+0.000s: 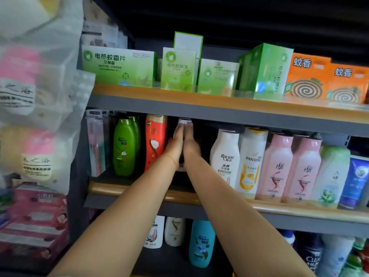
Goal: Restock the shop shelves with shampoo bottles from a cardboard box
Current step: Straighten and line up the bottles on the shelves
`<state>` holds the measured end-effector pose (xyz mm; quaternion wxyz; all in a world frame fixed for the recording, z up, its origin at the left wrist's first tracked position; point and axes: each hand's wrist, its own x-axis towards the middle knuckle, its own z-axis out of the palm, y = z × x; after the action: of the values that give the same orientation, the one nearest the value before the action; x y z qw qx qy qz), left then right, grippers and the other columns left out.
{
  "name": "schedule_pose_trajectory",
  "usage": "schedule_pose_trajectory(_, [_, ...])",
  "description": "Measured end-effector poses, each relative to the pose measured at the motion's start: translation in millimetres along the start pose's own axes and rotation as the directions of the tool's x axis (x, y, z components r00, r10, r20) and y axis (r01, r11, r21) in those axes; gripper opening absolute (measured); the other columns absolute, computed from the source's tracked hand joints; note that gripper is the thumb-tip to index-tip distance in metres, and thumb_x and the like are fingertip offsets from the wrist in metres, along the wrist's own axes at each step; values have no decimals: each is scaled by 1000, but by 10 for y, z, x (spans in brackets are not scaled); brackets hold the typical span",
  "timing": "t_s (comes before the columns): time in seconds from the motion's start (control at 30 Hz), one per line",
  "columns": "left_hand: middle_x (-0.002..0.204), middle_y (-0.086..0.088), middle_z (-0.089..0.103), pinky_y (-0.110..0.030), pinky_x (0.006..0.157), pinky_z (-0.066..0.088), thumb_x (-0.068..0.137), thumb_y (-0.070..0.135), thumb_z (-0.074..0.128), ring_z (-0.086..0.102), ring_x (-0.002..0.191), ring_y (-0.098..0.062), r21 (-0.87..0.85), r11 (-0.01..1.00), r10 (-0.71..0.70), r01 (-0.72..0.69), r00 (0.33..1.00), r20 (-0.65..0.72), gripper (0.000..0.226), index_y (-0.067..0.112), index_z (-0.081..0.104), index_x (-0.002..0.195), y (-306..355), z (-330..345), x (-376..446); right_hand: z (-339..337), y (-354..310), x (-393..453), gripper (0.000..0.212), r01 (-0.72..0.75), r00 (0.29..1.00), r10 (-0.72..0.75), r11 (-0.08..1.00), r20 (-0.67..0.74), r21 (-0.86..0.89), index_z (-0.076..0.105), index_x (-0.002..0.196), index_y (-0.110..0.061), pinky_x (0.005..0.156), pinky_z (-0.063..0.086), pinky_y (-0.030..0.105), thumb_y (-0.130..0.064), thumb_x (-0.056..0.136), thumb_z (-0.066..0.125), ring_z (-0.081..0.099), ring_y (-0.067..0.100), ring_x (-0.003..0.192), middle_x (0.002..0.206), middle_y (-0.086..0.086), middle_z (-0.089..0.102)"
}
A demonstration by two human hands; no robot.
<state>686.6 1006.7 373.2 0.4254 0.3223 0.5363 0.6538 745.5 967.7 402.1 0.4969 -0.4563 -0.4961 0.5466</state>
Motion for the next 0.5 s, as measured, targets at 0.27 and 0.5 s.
schedule_pose_trajectory(0.27, [127, -10, 64, -41, 107, 46, 70, 84, 50, 61, 114, -28, 26, 999, 44, -45, 999, 32, 88, 20, 59, 130, 165, 23, -209, 57, 7, 121, 77, 10, 1000, -10, 998, 2, -57, 65, 120, -9, 82, 47, 29, -75, 86, 45, 64, 26, 99, 115, 13, 68])
schedule_pose_trajectory(0.5, [128, 0, 64, -41, 104, 48, 72, 77, 57, 62, 115, -18, 33, 997, 56, -65, 973, 222, 84, 27, 51, 140, 87, -215, -584, -148, 132, -167, 86, 24, 1000, -25, 998, -6, -65, 53, 133, -12, 92, 51, 39, -80, 83, 40, 62, 26, 107, 121, 9, 65])
